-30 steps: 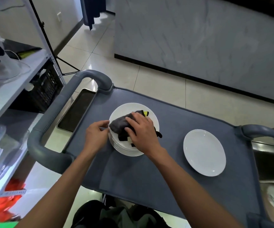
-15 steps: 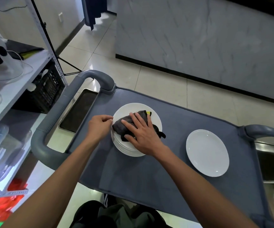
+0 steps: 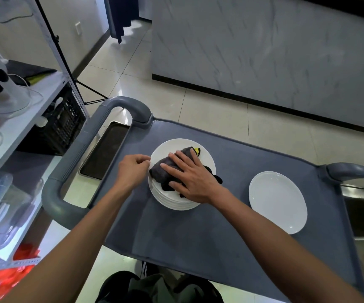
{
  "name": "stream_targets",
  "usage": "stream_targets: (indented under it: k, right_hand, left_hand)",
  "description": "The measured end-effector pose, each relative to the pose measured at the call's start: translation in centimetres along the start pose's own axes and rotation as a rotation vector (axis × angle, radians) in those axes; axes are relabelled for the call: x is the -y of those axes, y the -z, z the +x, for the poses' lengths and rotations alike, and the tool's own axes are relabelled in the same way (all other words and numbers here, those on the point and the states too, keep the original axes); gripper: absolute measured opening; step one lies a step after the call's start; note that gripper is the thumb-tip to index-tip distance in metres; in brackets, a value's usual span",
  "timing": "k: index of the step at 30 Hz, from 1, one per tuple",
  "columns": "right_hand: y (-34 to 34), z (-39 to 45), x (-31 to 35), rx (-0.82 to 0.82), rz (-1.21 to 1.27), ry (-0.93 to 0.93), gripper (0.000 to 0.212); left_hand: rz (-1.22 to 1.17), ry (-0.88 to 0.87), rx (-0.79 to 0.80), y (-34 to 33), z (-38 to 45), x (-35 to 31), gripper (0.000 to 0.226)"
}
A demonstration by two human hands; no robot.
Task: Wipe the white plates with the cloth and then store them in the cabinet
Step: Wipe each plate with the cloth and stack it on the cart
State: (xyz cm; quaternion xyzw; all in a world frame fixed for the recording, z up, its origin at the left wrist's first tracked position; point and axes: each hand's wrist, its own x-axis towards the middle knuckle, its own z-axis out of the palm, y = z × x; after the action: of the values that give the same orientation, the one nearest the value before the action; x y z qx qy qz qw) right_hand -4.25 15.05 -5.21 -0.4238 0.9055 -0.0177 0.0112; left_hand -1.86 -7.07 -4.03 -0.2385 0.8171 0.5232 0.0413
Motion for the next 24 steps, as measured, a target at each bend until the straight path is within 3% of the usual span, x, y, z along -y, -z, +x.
stream_targets:
  k: [11, 17, 24]
  right_hand:
    - [-0.9, 0.0, 1.5, -0.066, 0.068, -0.223, 0.056]
    - [-1.1, -0.2, 1.3, -0.088, 0.126, -0.239, 0.057]
    - [-1.2, 0.0, 1.4, -0.159, 0.158, -0.216, 0.056]
  left_hand:
    - [0.031, 0.06, 0.087, -0.1, 0.8, -1.4, 0.021]
    - [0.003, 0.152, 0.202, -0.1, 1.4, -2.8, 0.01]
    - [0.085, 0.116, 0.188, -0.1, 1.8, -3.2, 0.013]
